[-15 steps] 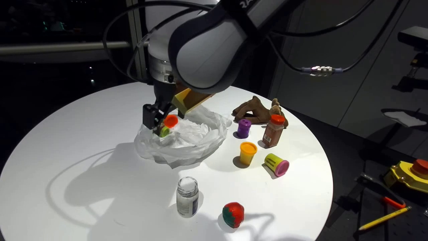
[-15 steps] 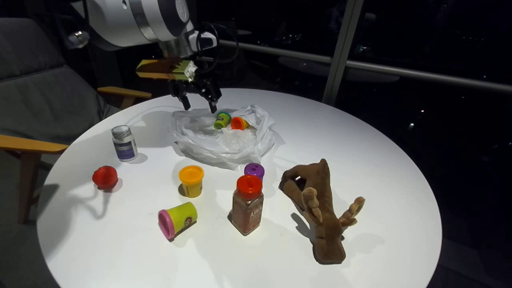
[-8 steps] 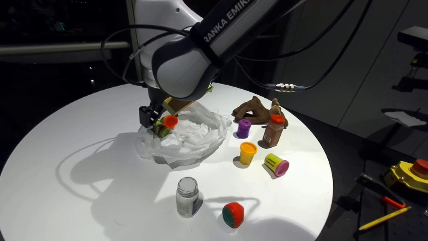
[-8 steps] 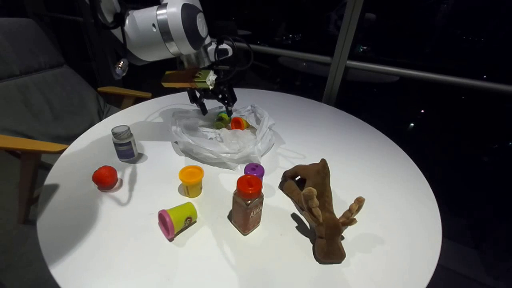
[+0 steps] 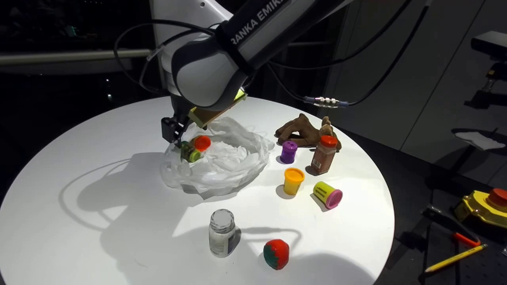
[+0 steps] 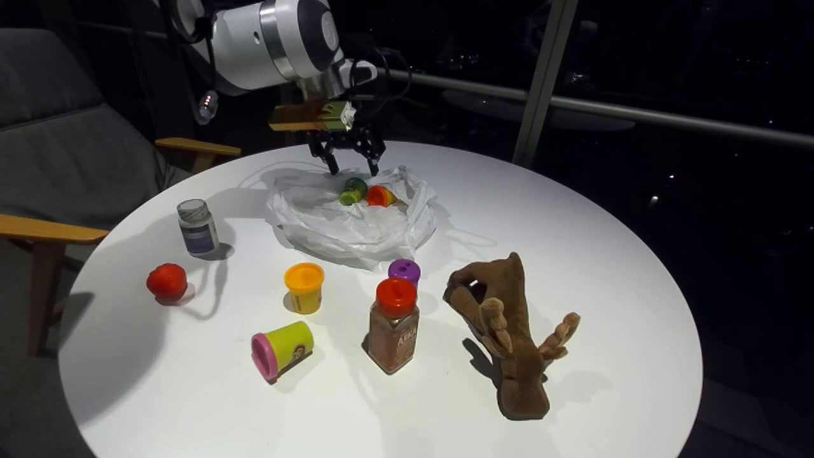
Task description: Pick up the objects from the plastic bag and put them on the table.
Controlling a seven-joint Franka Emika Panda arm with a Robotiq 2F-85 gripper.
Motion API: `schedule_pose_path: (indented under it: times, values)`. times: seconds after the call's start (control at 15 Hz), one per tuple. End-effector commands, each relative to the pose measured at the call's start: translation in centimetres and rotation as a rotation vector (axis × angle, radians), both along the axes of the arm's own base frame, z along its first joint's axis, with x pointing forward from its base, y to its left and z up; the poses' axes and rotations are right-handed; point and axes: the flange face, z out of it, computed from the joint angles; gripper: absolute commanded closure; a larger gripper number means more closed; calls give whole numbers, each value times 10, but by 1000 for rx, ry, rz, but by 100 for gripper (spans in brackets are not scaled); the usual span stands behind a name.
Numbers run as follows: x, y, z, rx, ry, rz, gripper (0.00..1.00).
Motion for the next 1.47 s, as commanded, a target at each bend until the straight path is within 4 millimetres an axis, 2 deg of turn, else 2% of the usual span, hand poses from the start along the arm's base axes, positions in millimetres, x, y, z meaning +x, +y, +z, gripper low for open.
schedule_pose_path:
  times: [0.0,0.27,0.53,0.87,1.2,1.27,1.4]
  values:
    - [3,-7,4,-51,35,24,0]
    - [-2,-11,-3,-90,85,35,0]
    - [-2,-6,-10,-73,111,44,0]
    - [3,1,-27,-23,119,18,0]
    - [13,9,-33,28,106,-5,0]
    - [15,10,-33,34,102,-9,6]
    - [20,10,-35,45,98,-18,31]
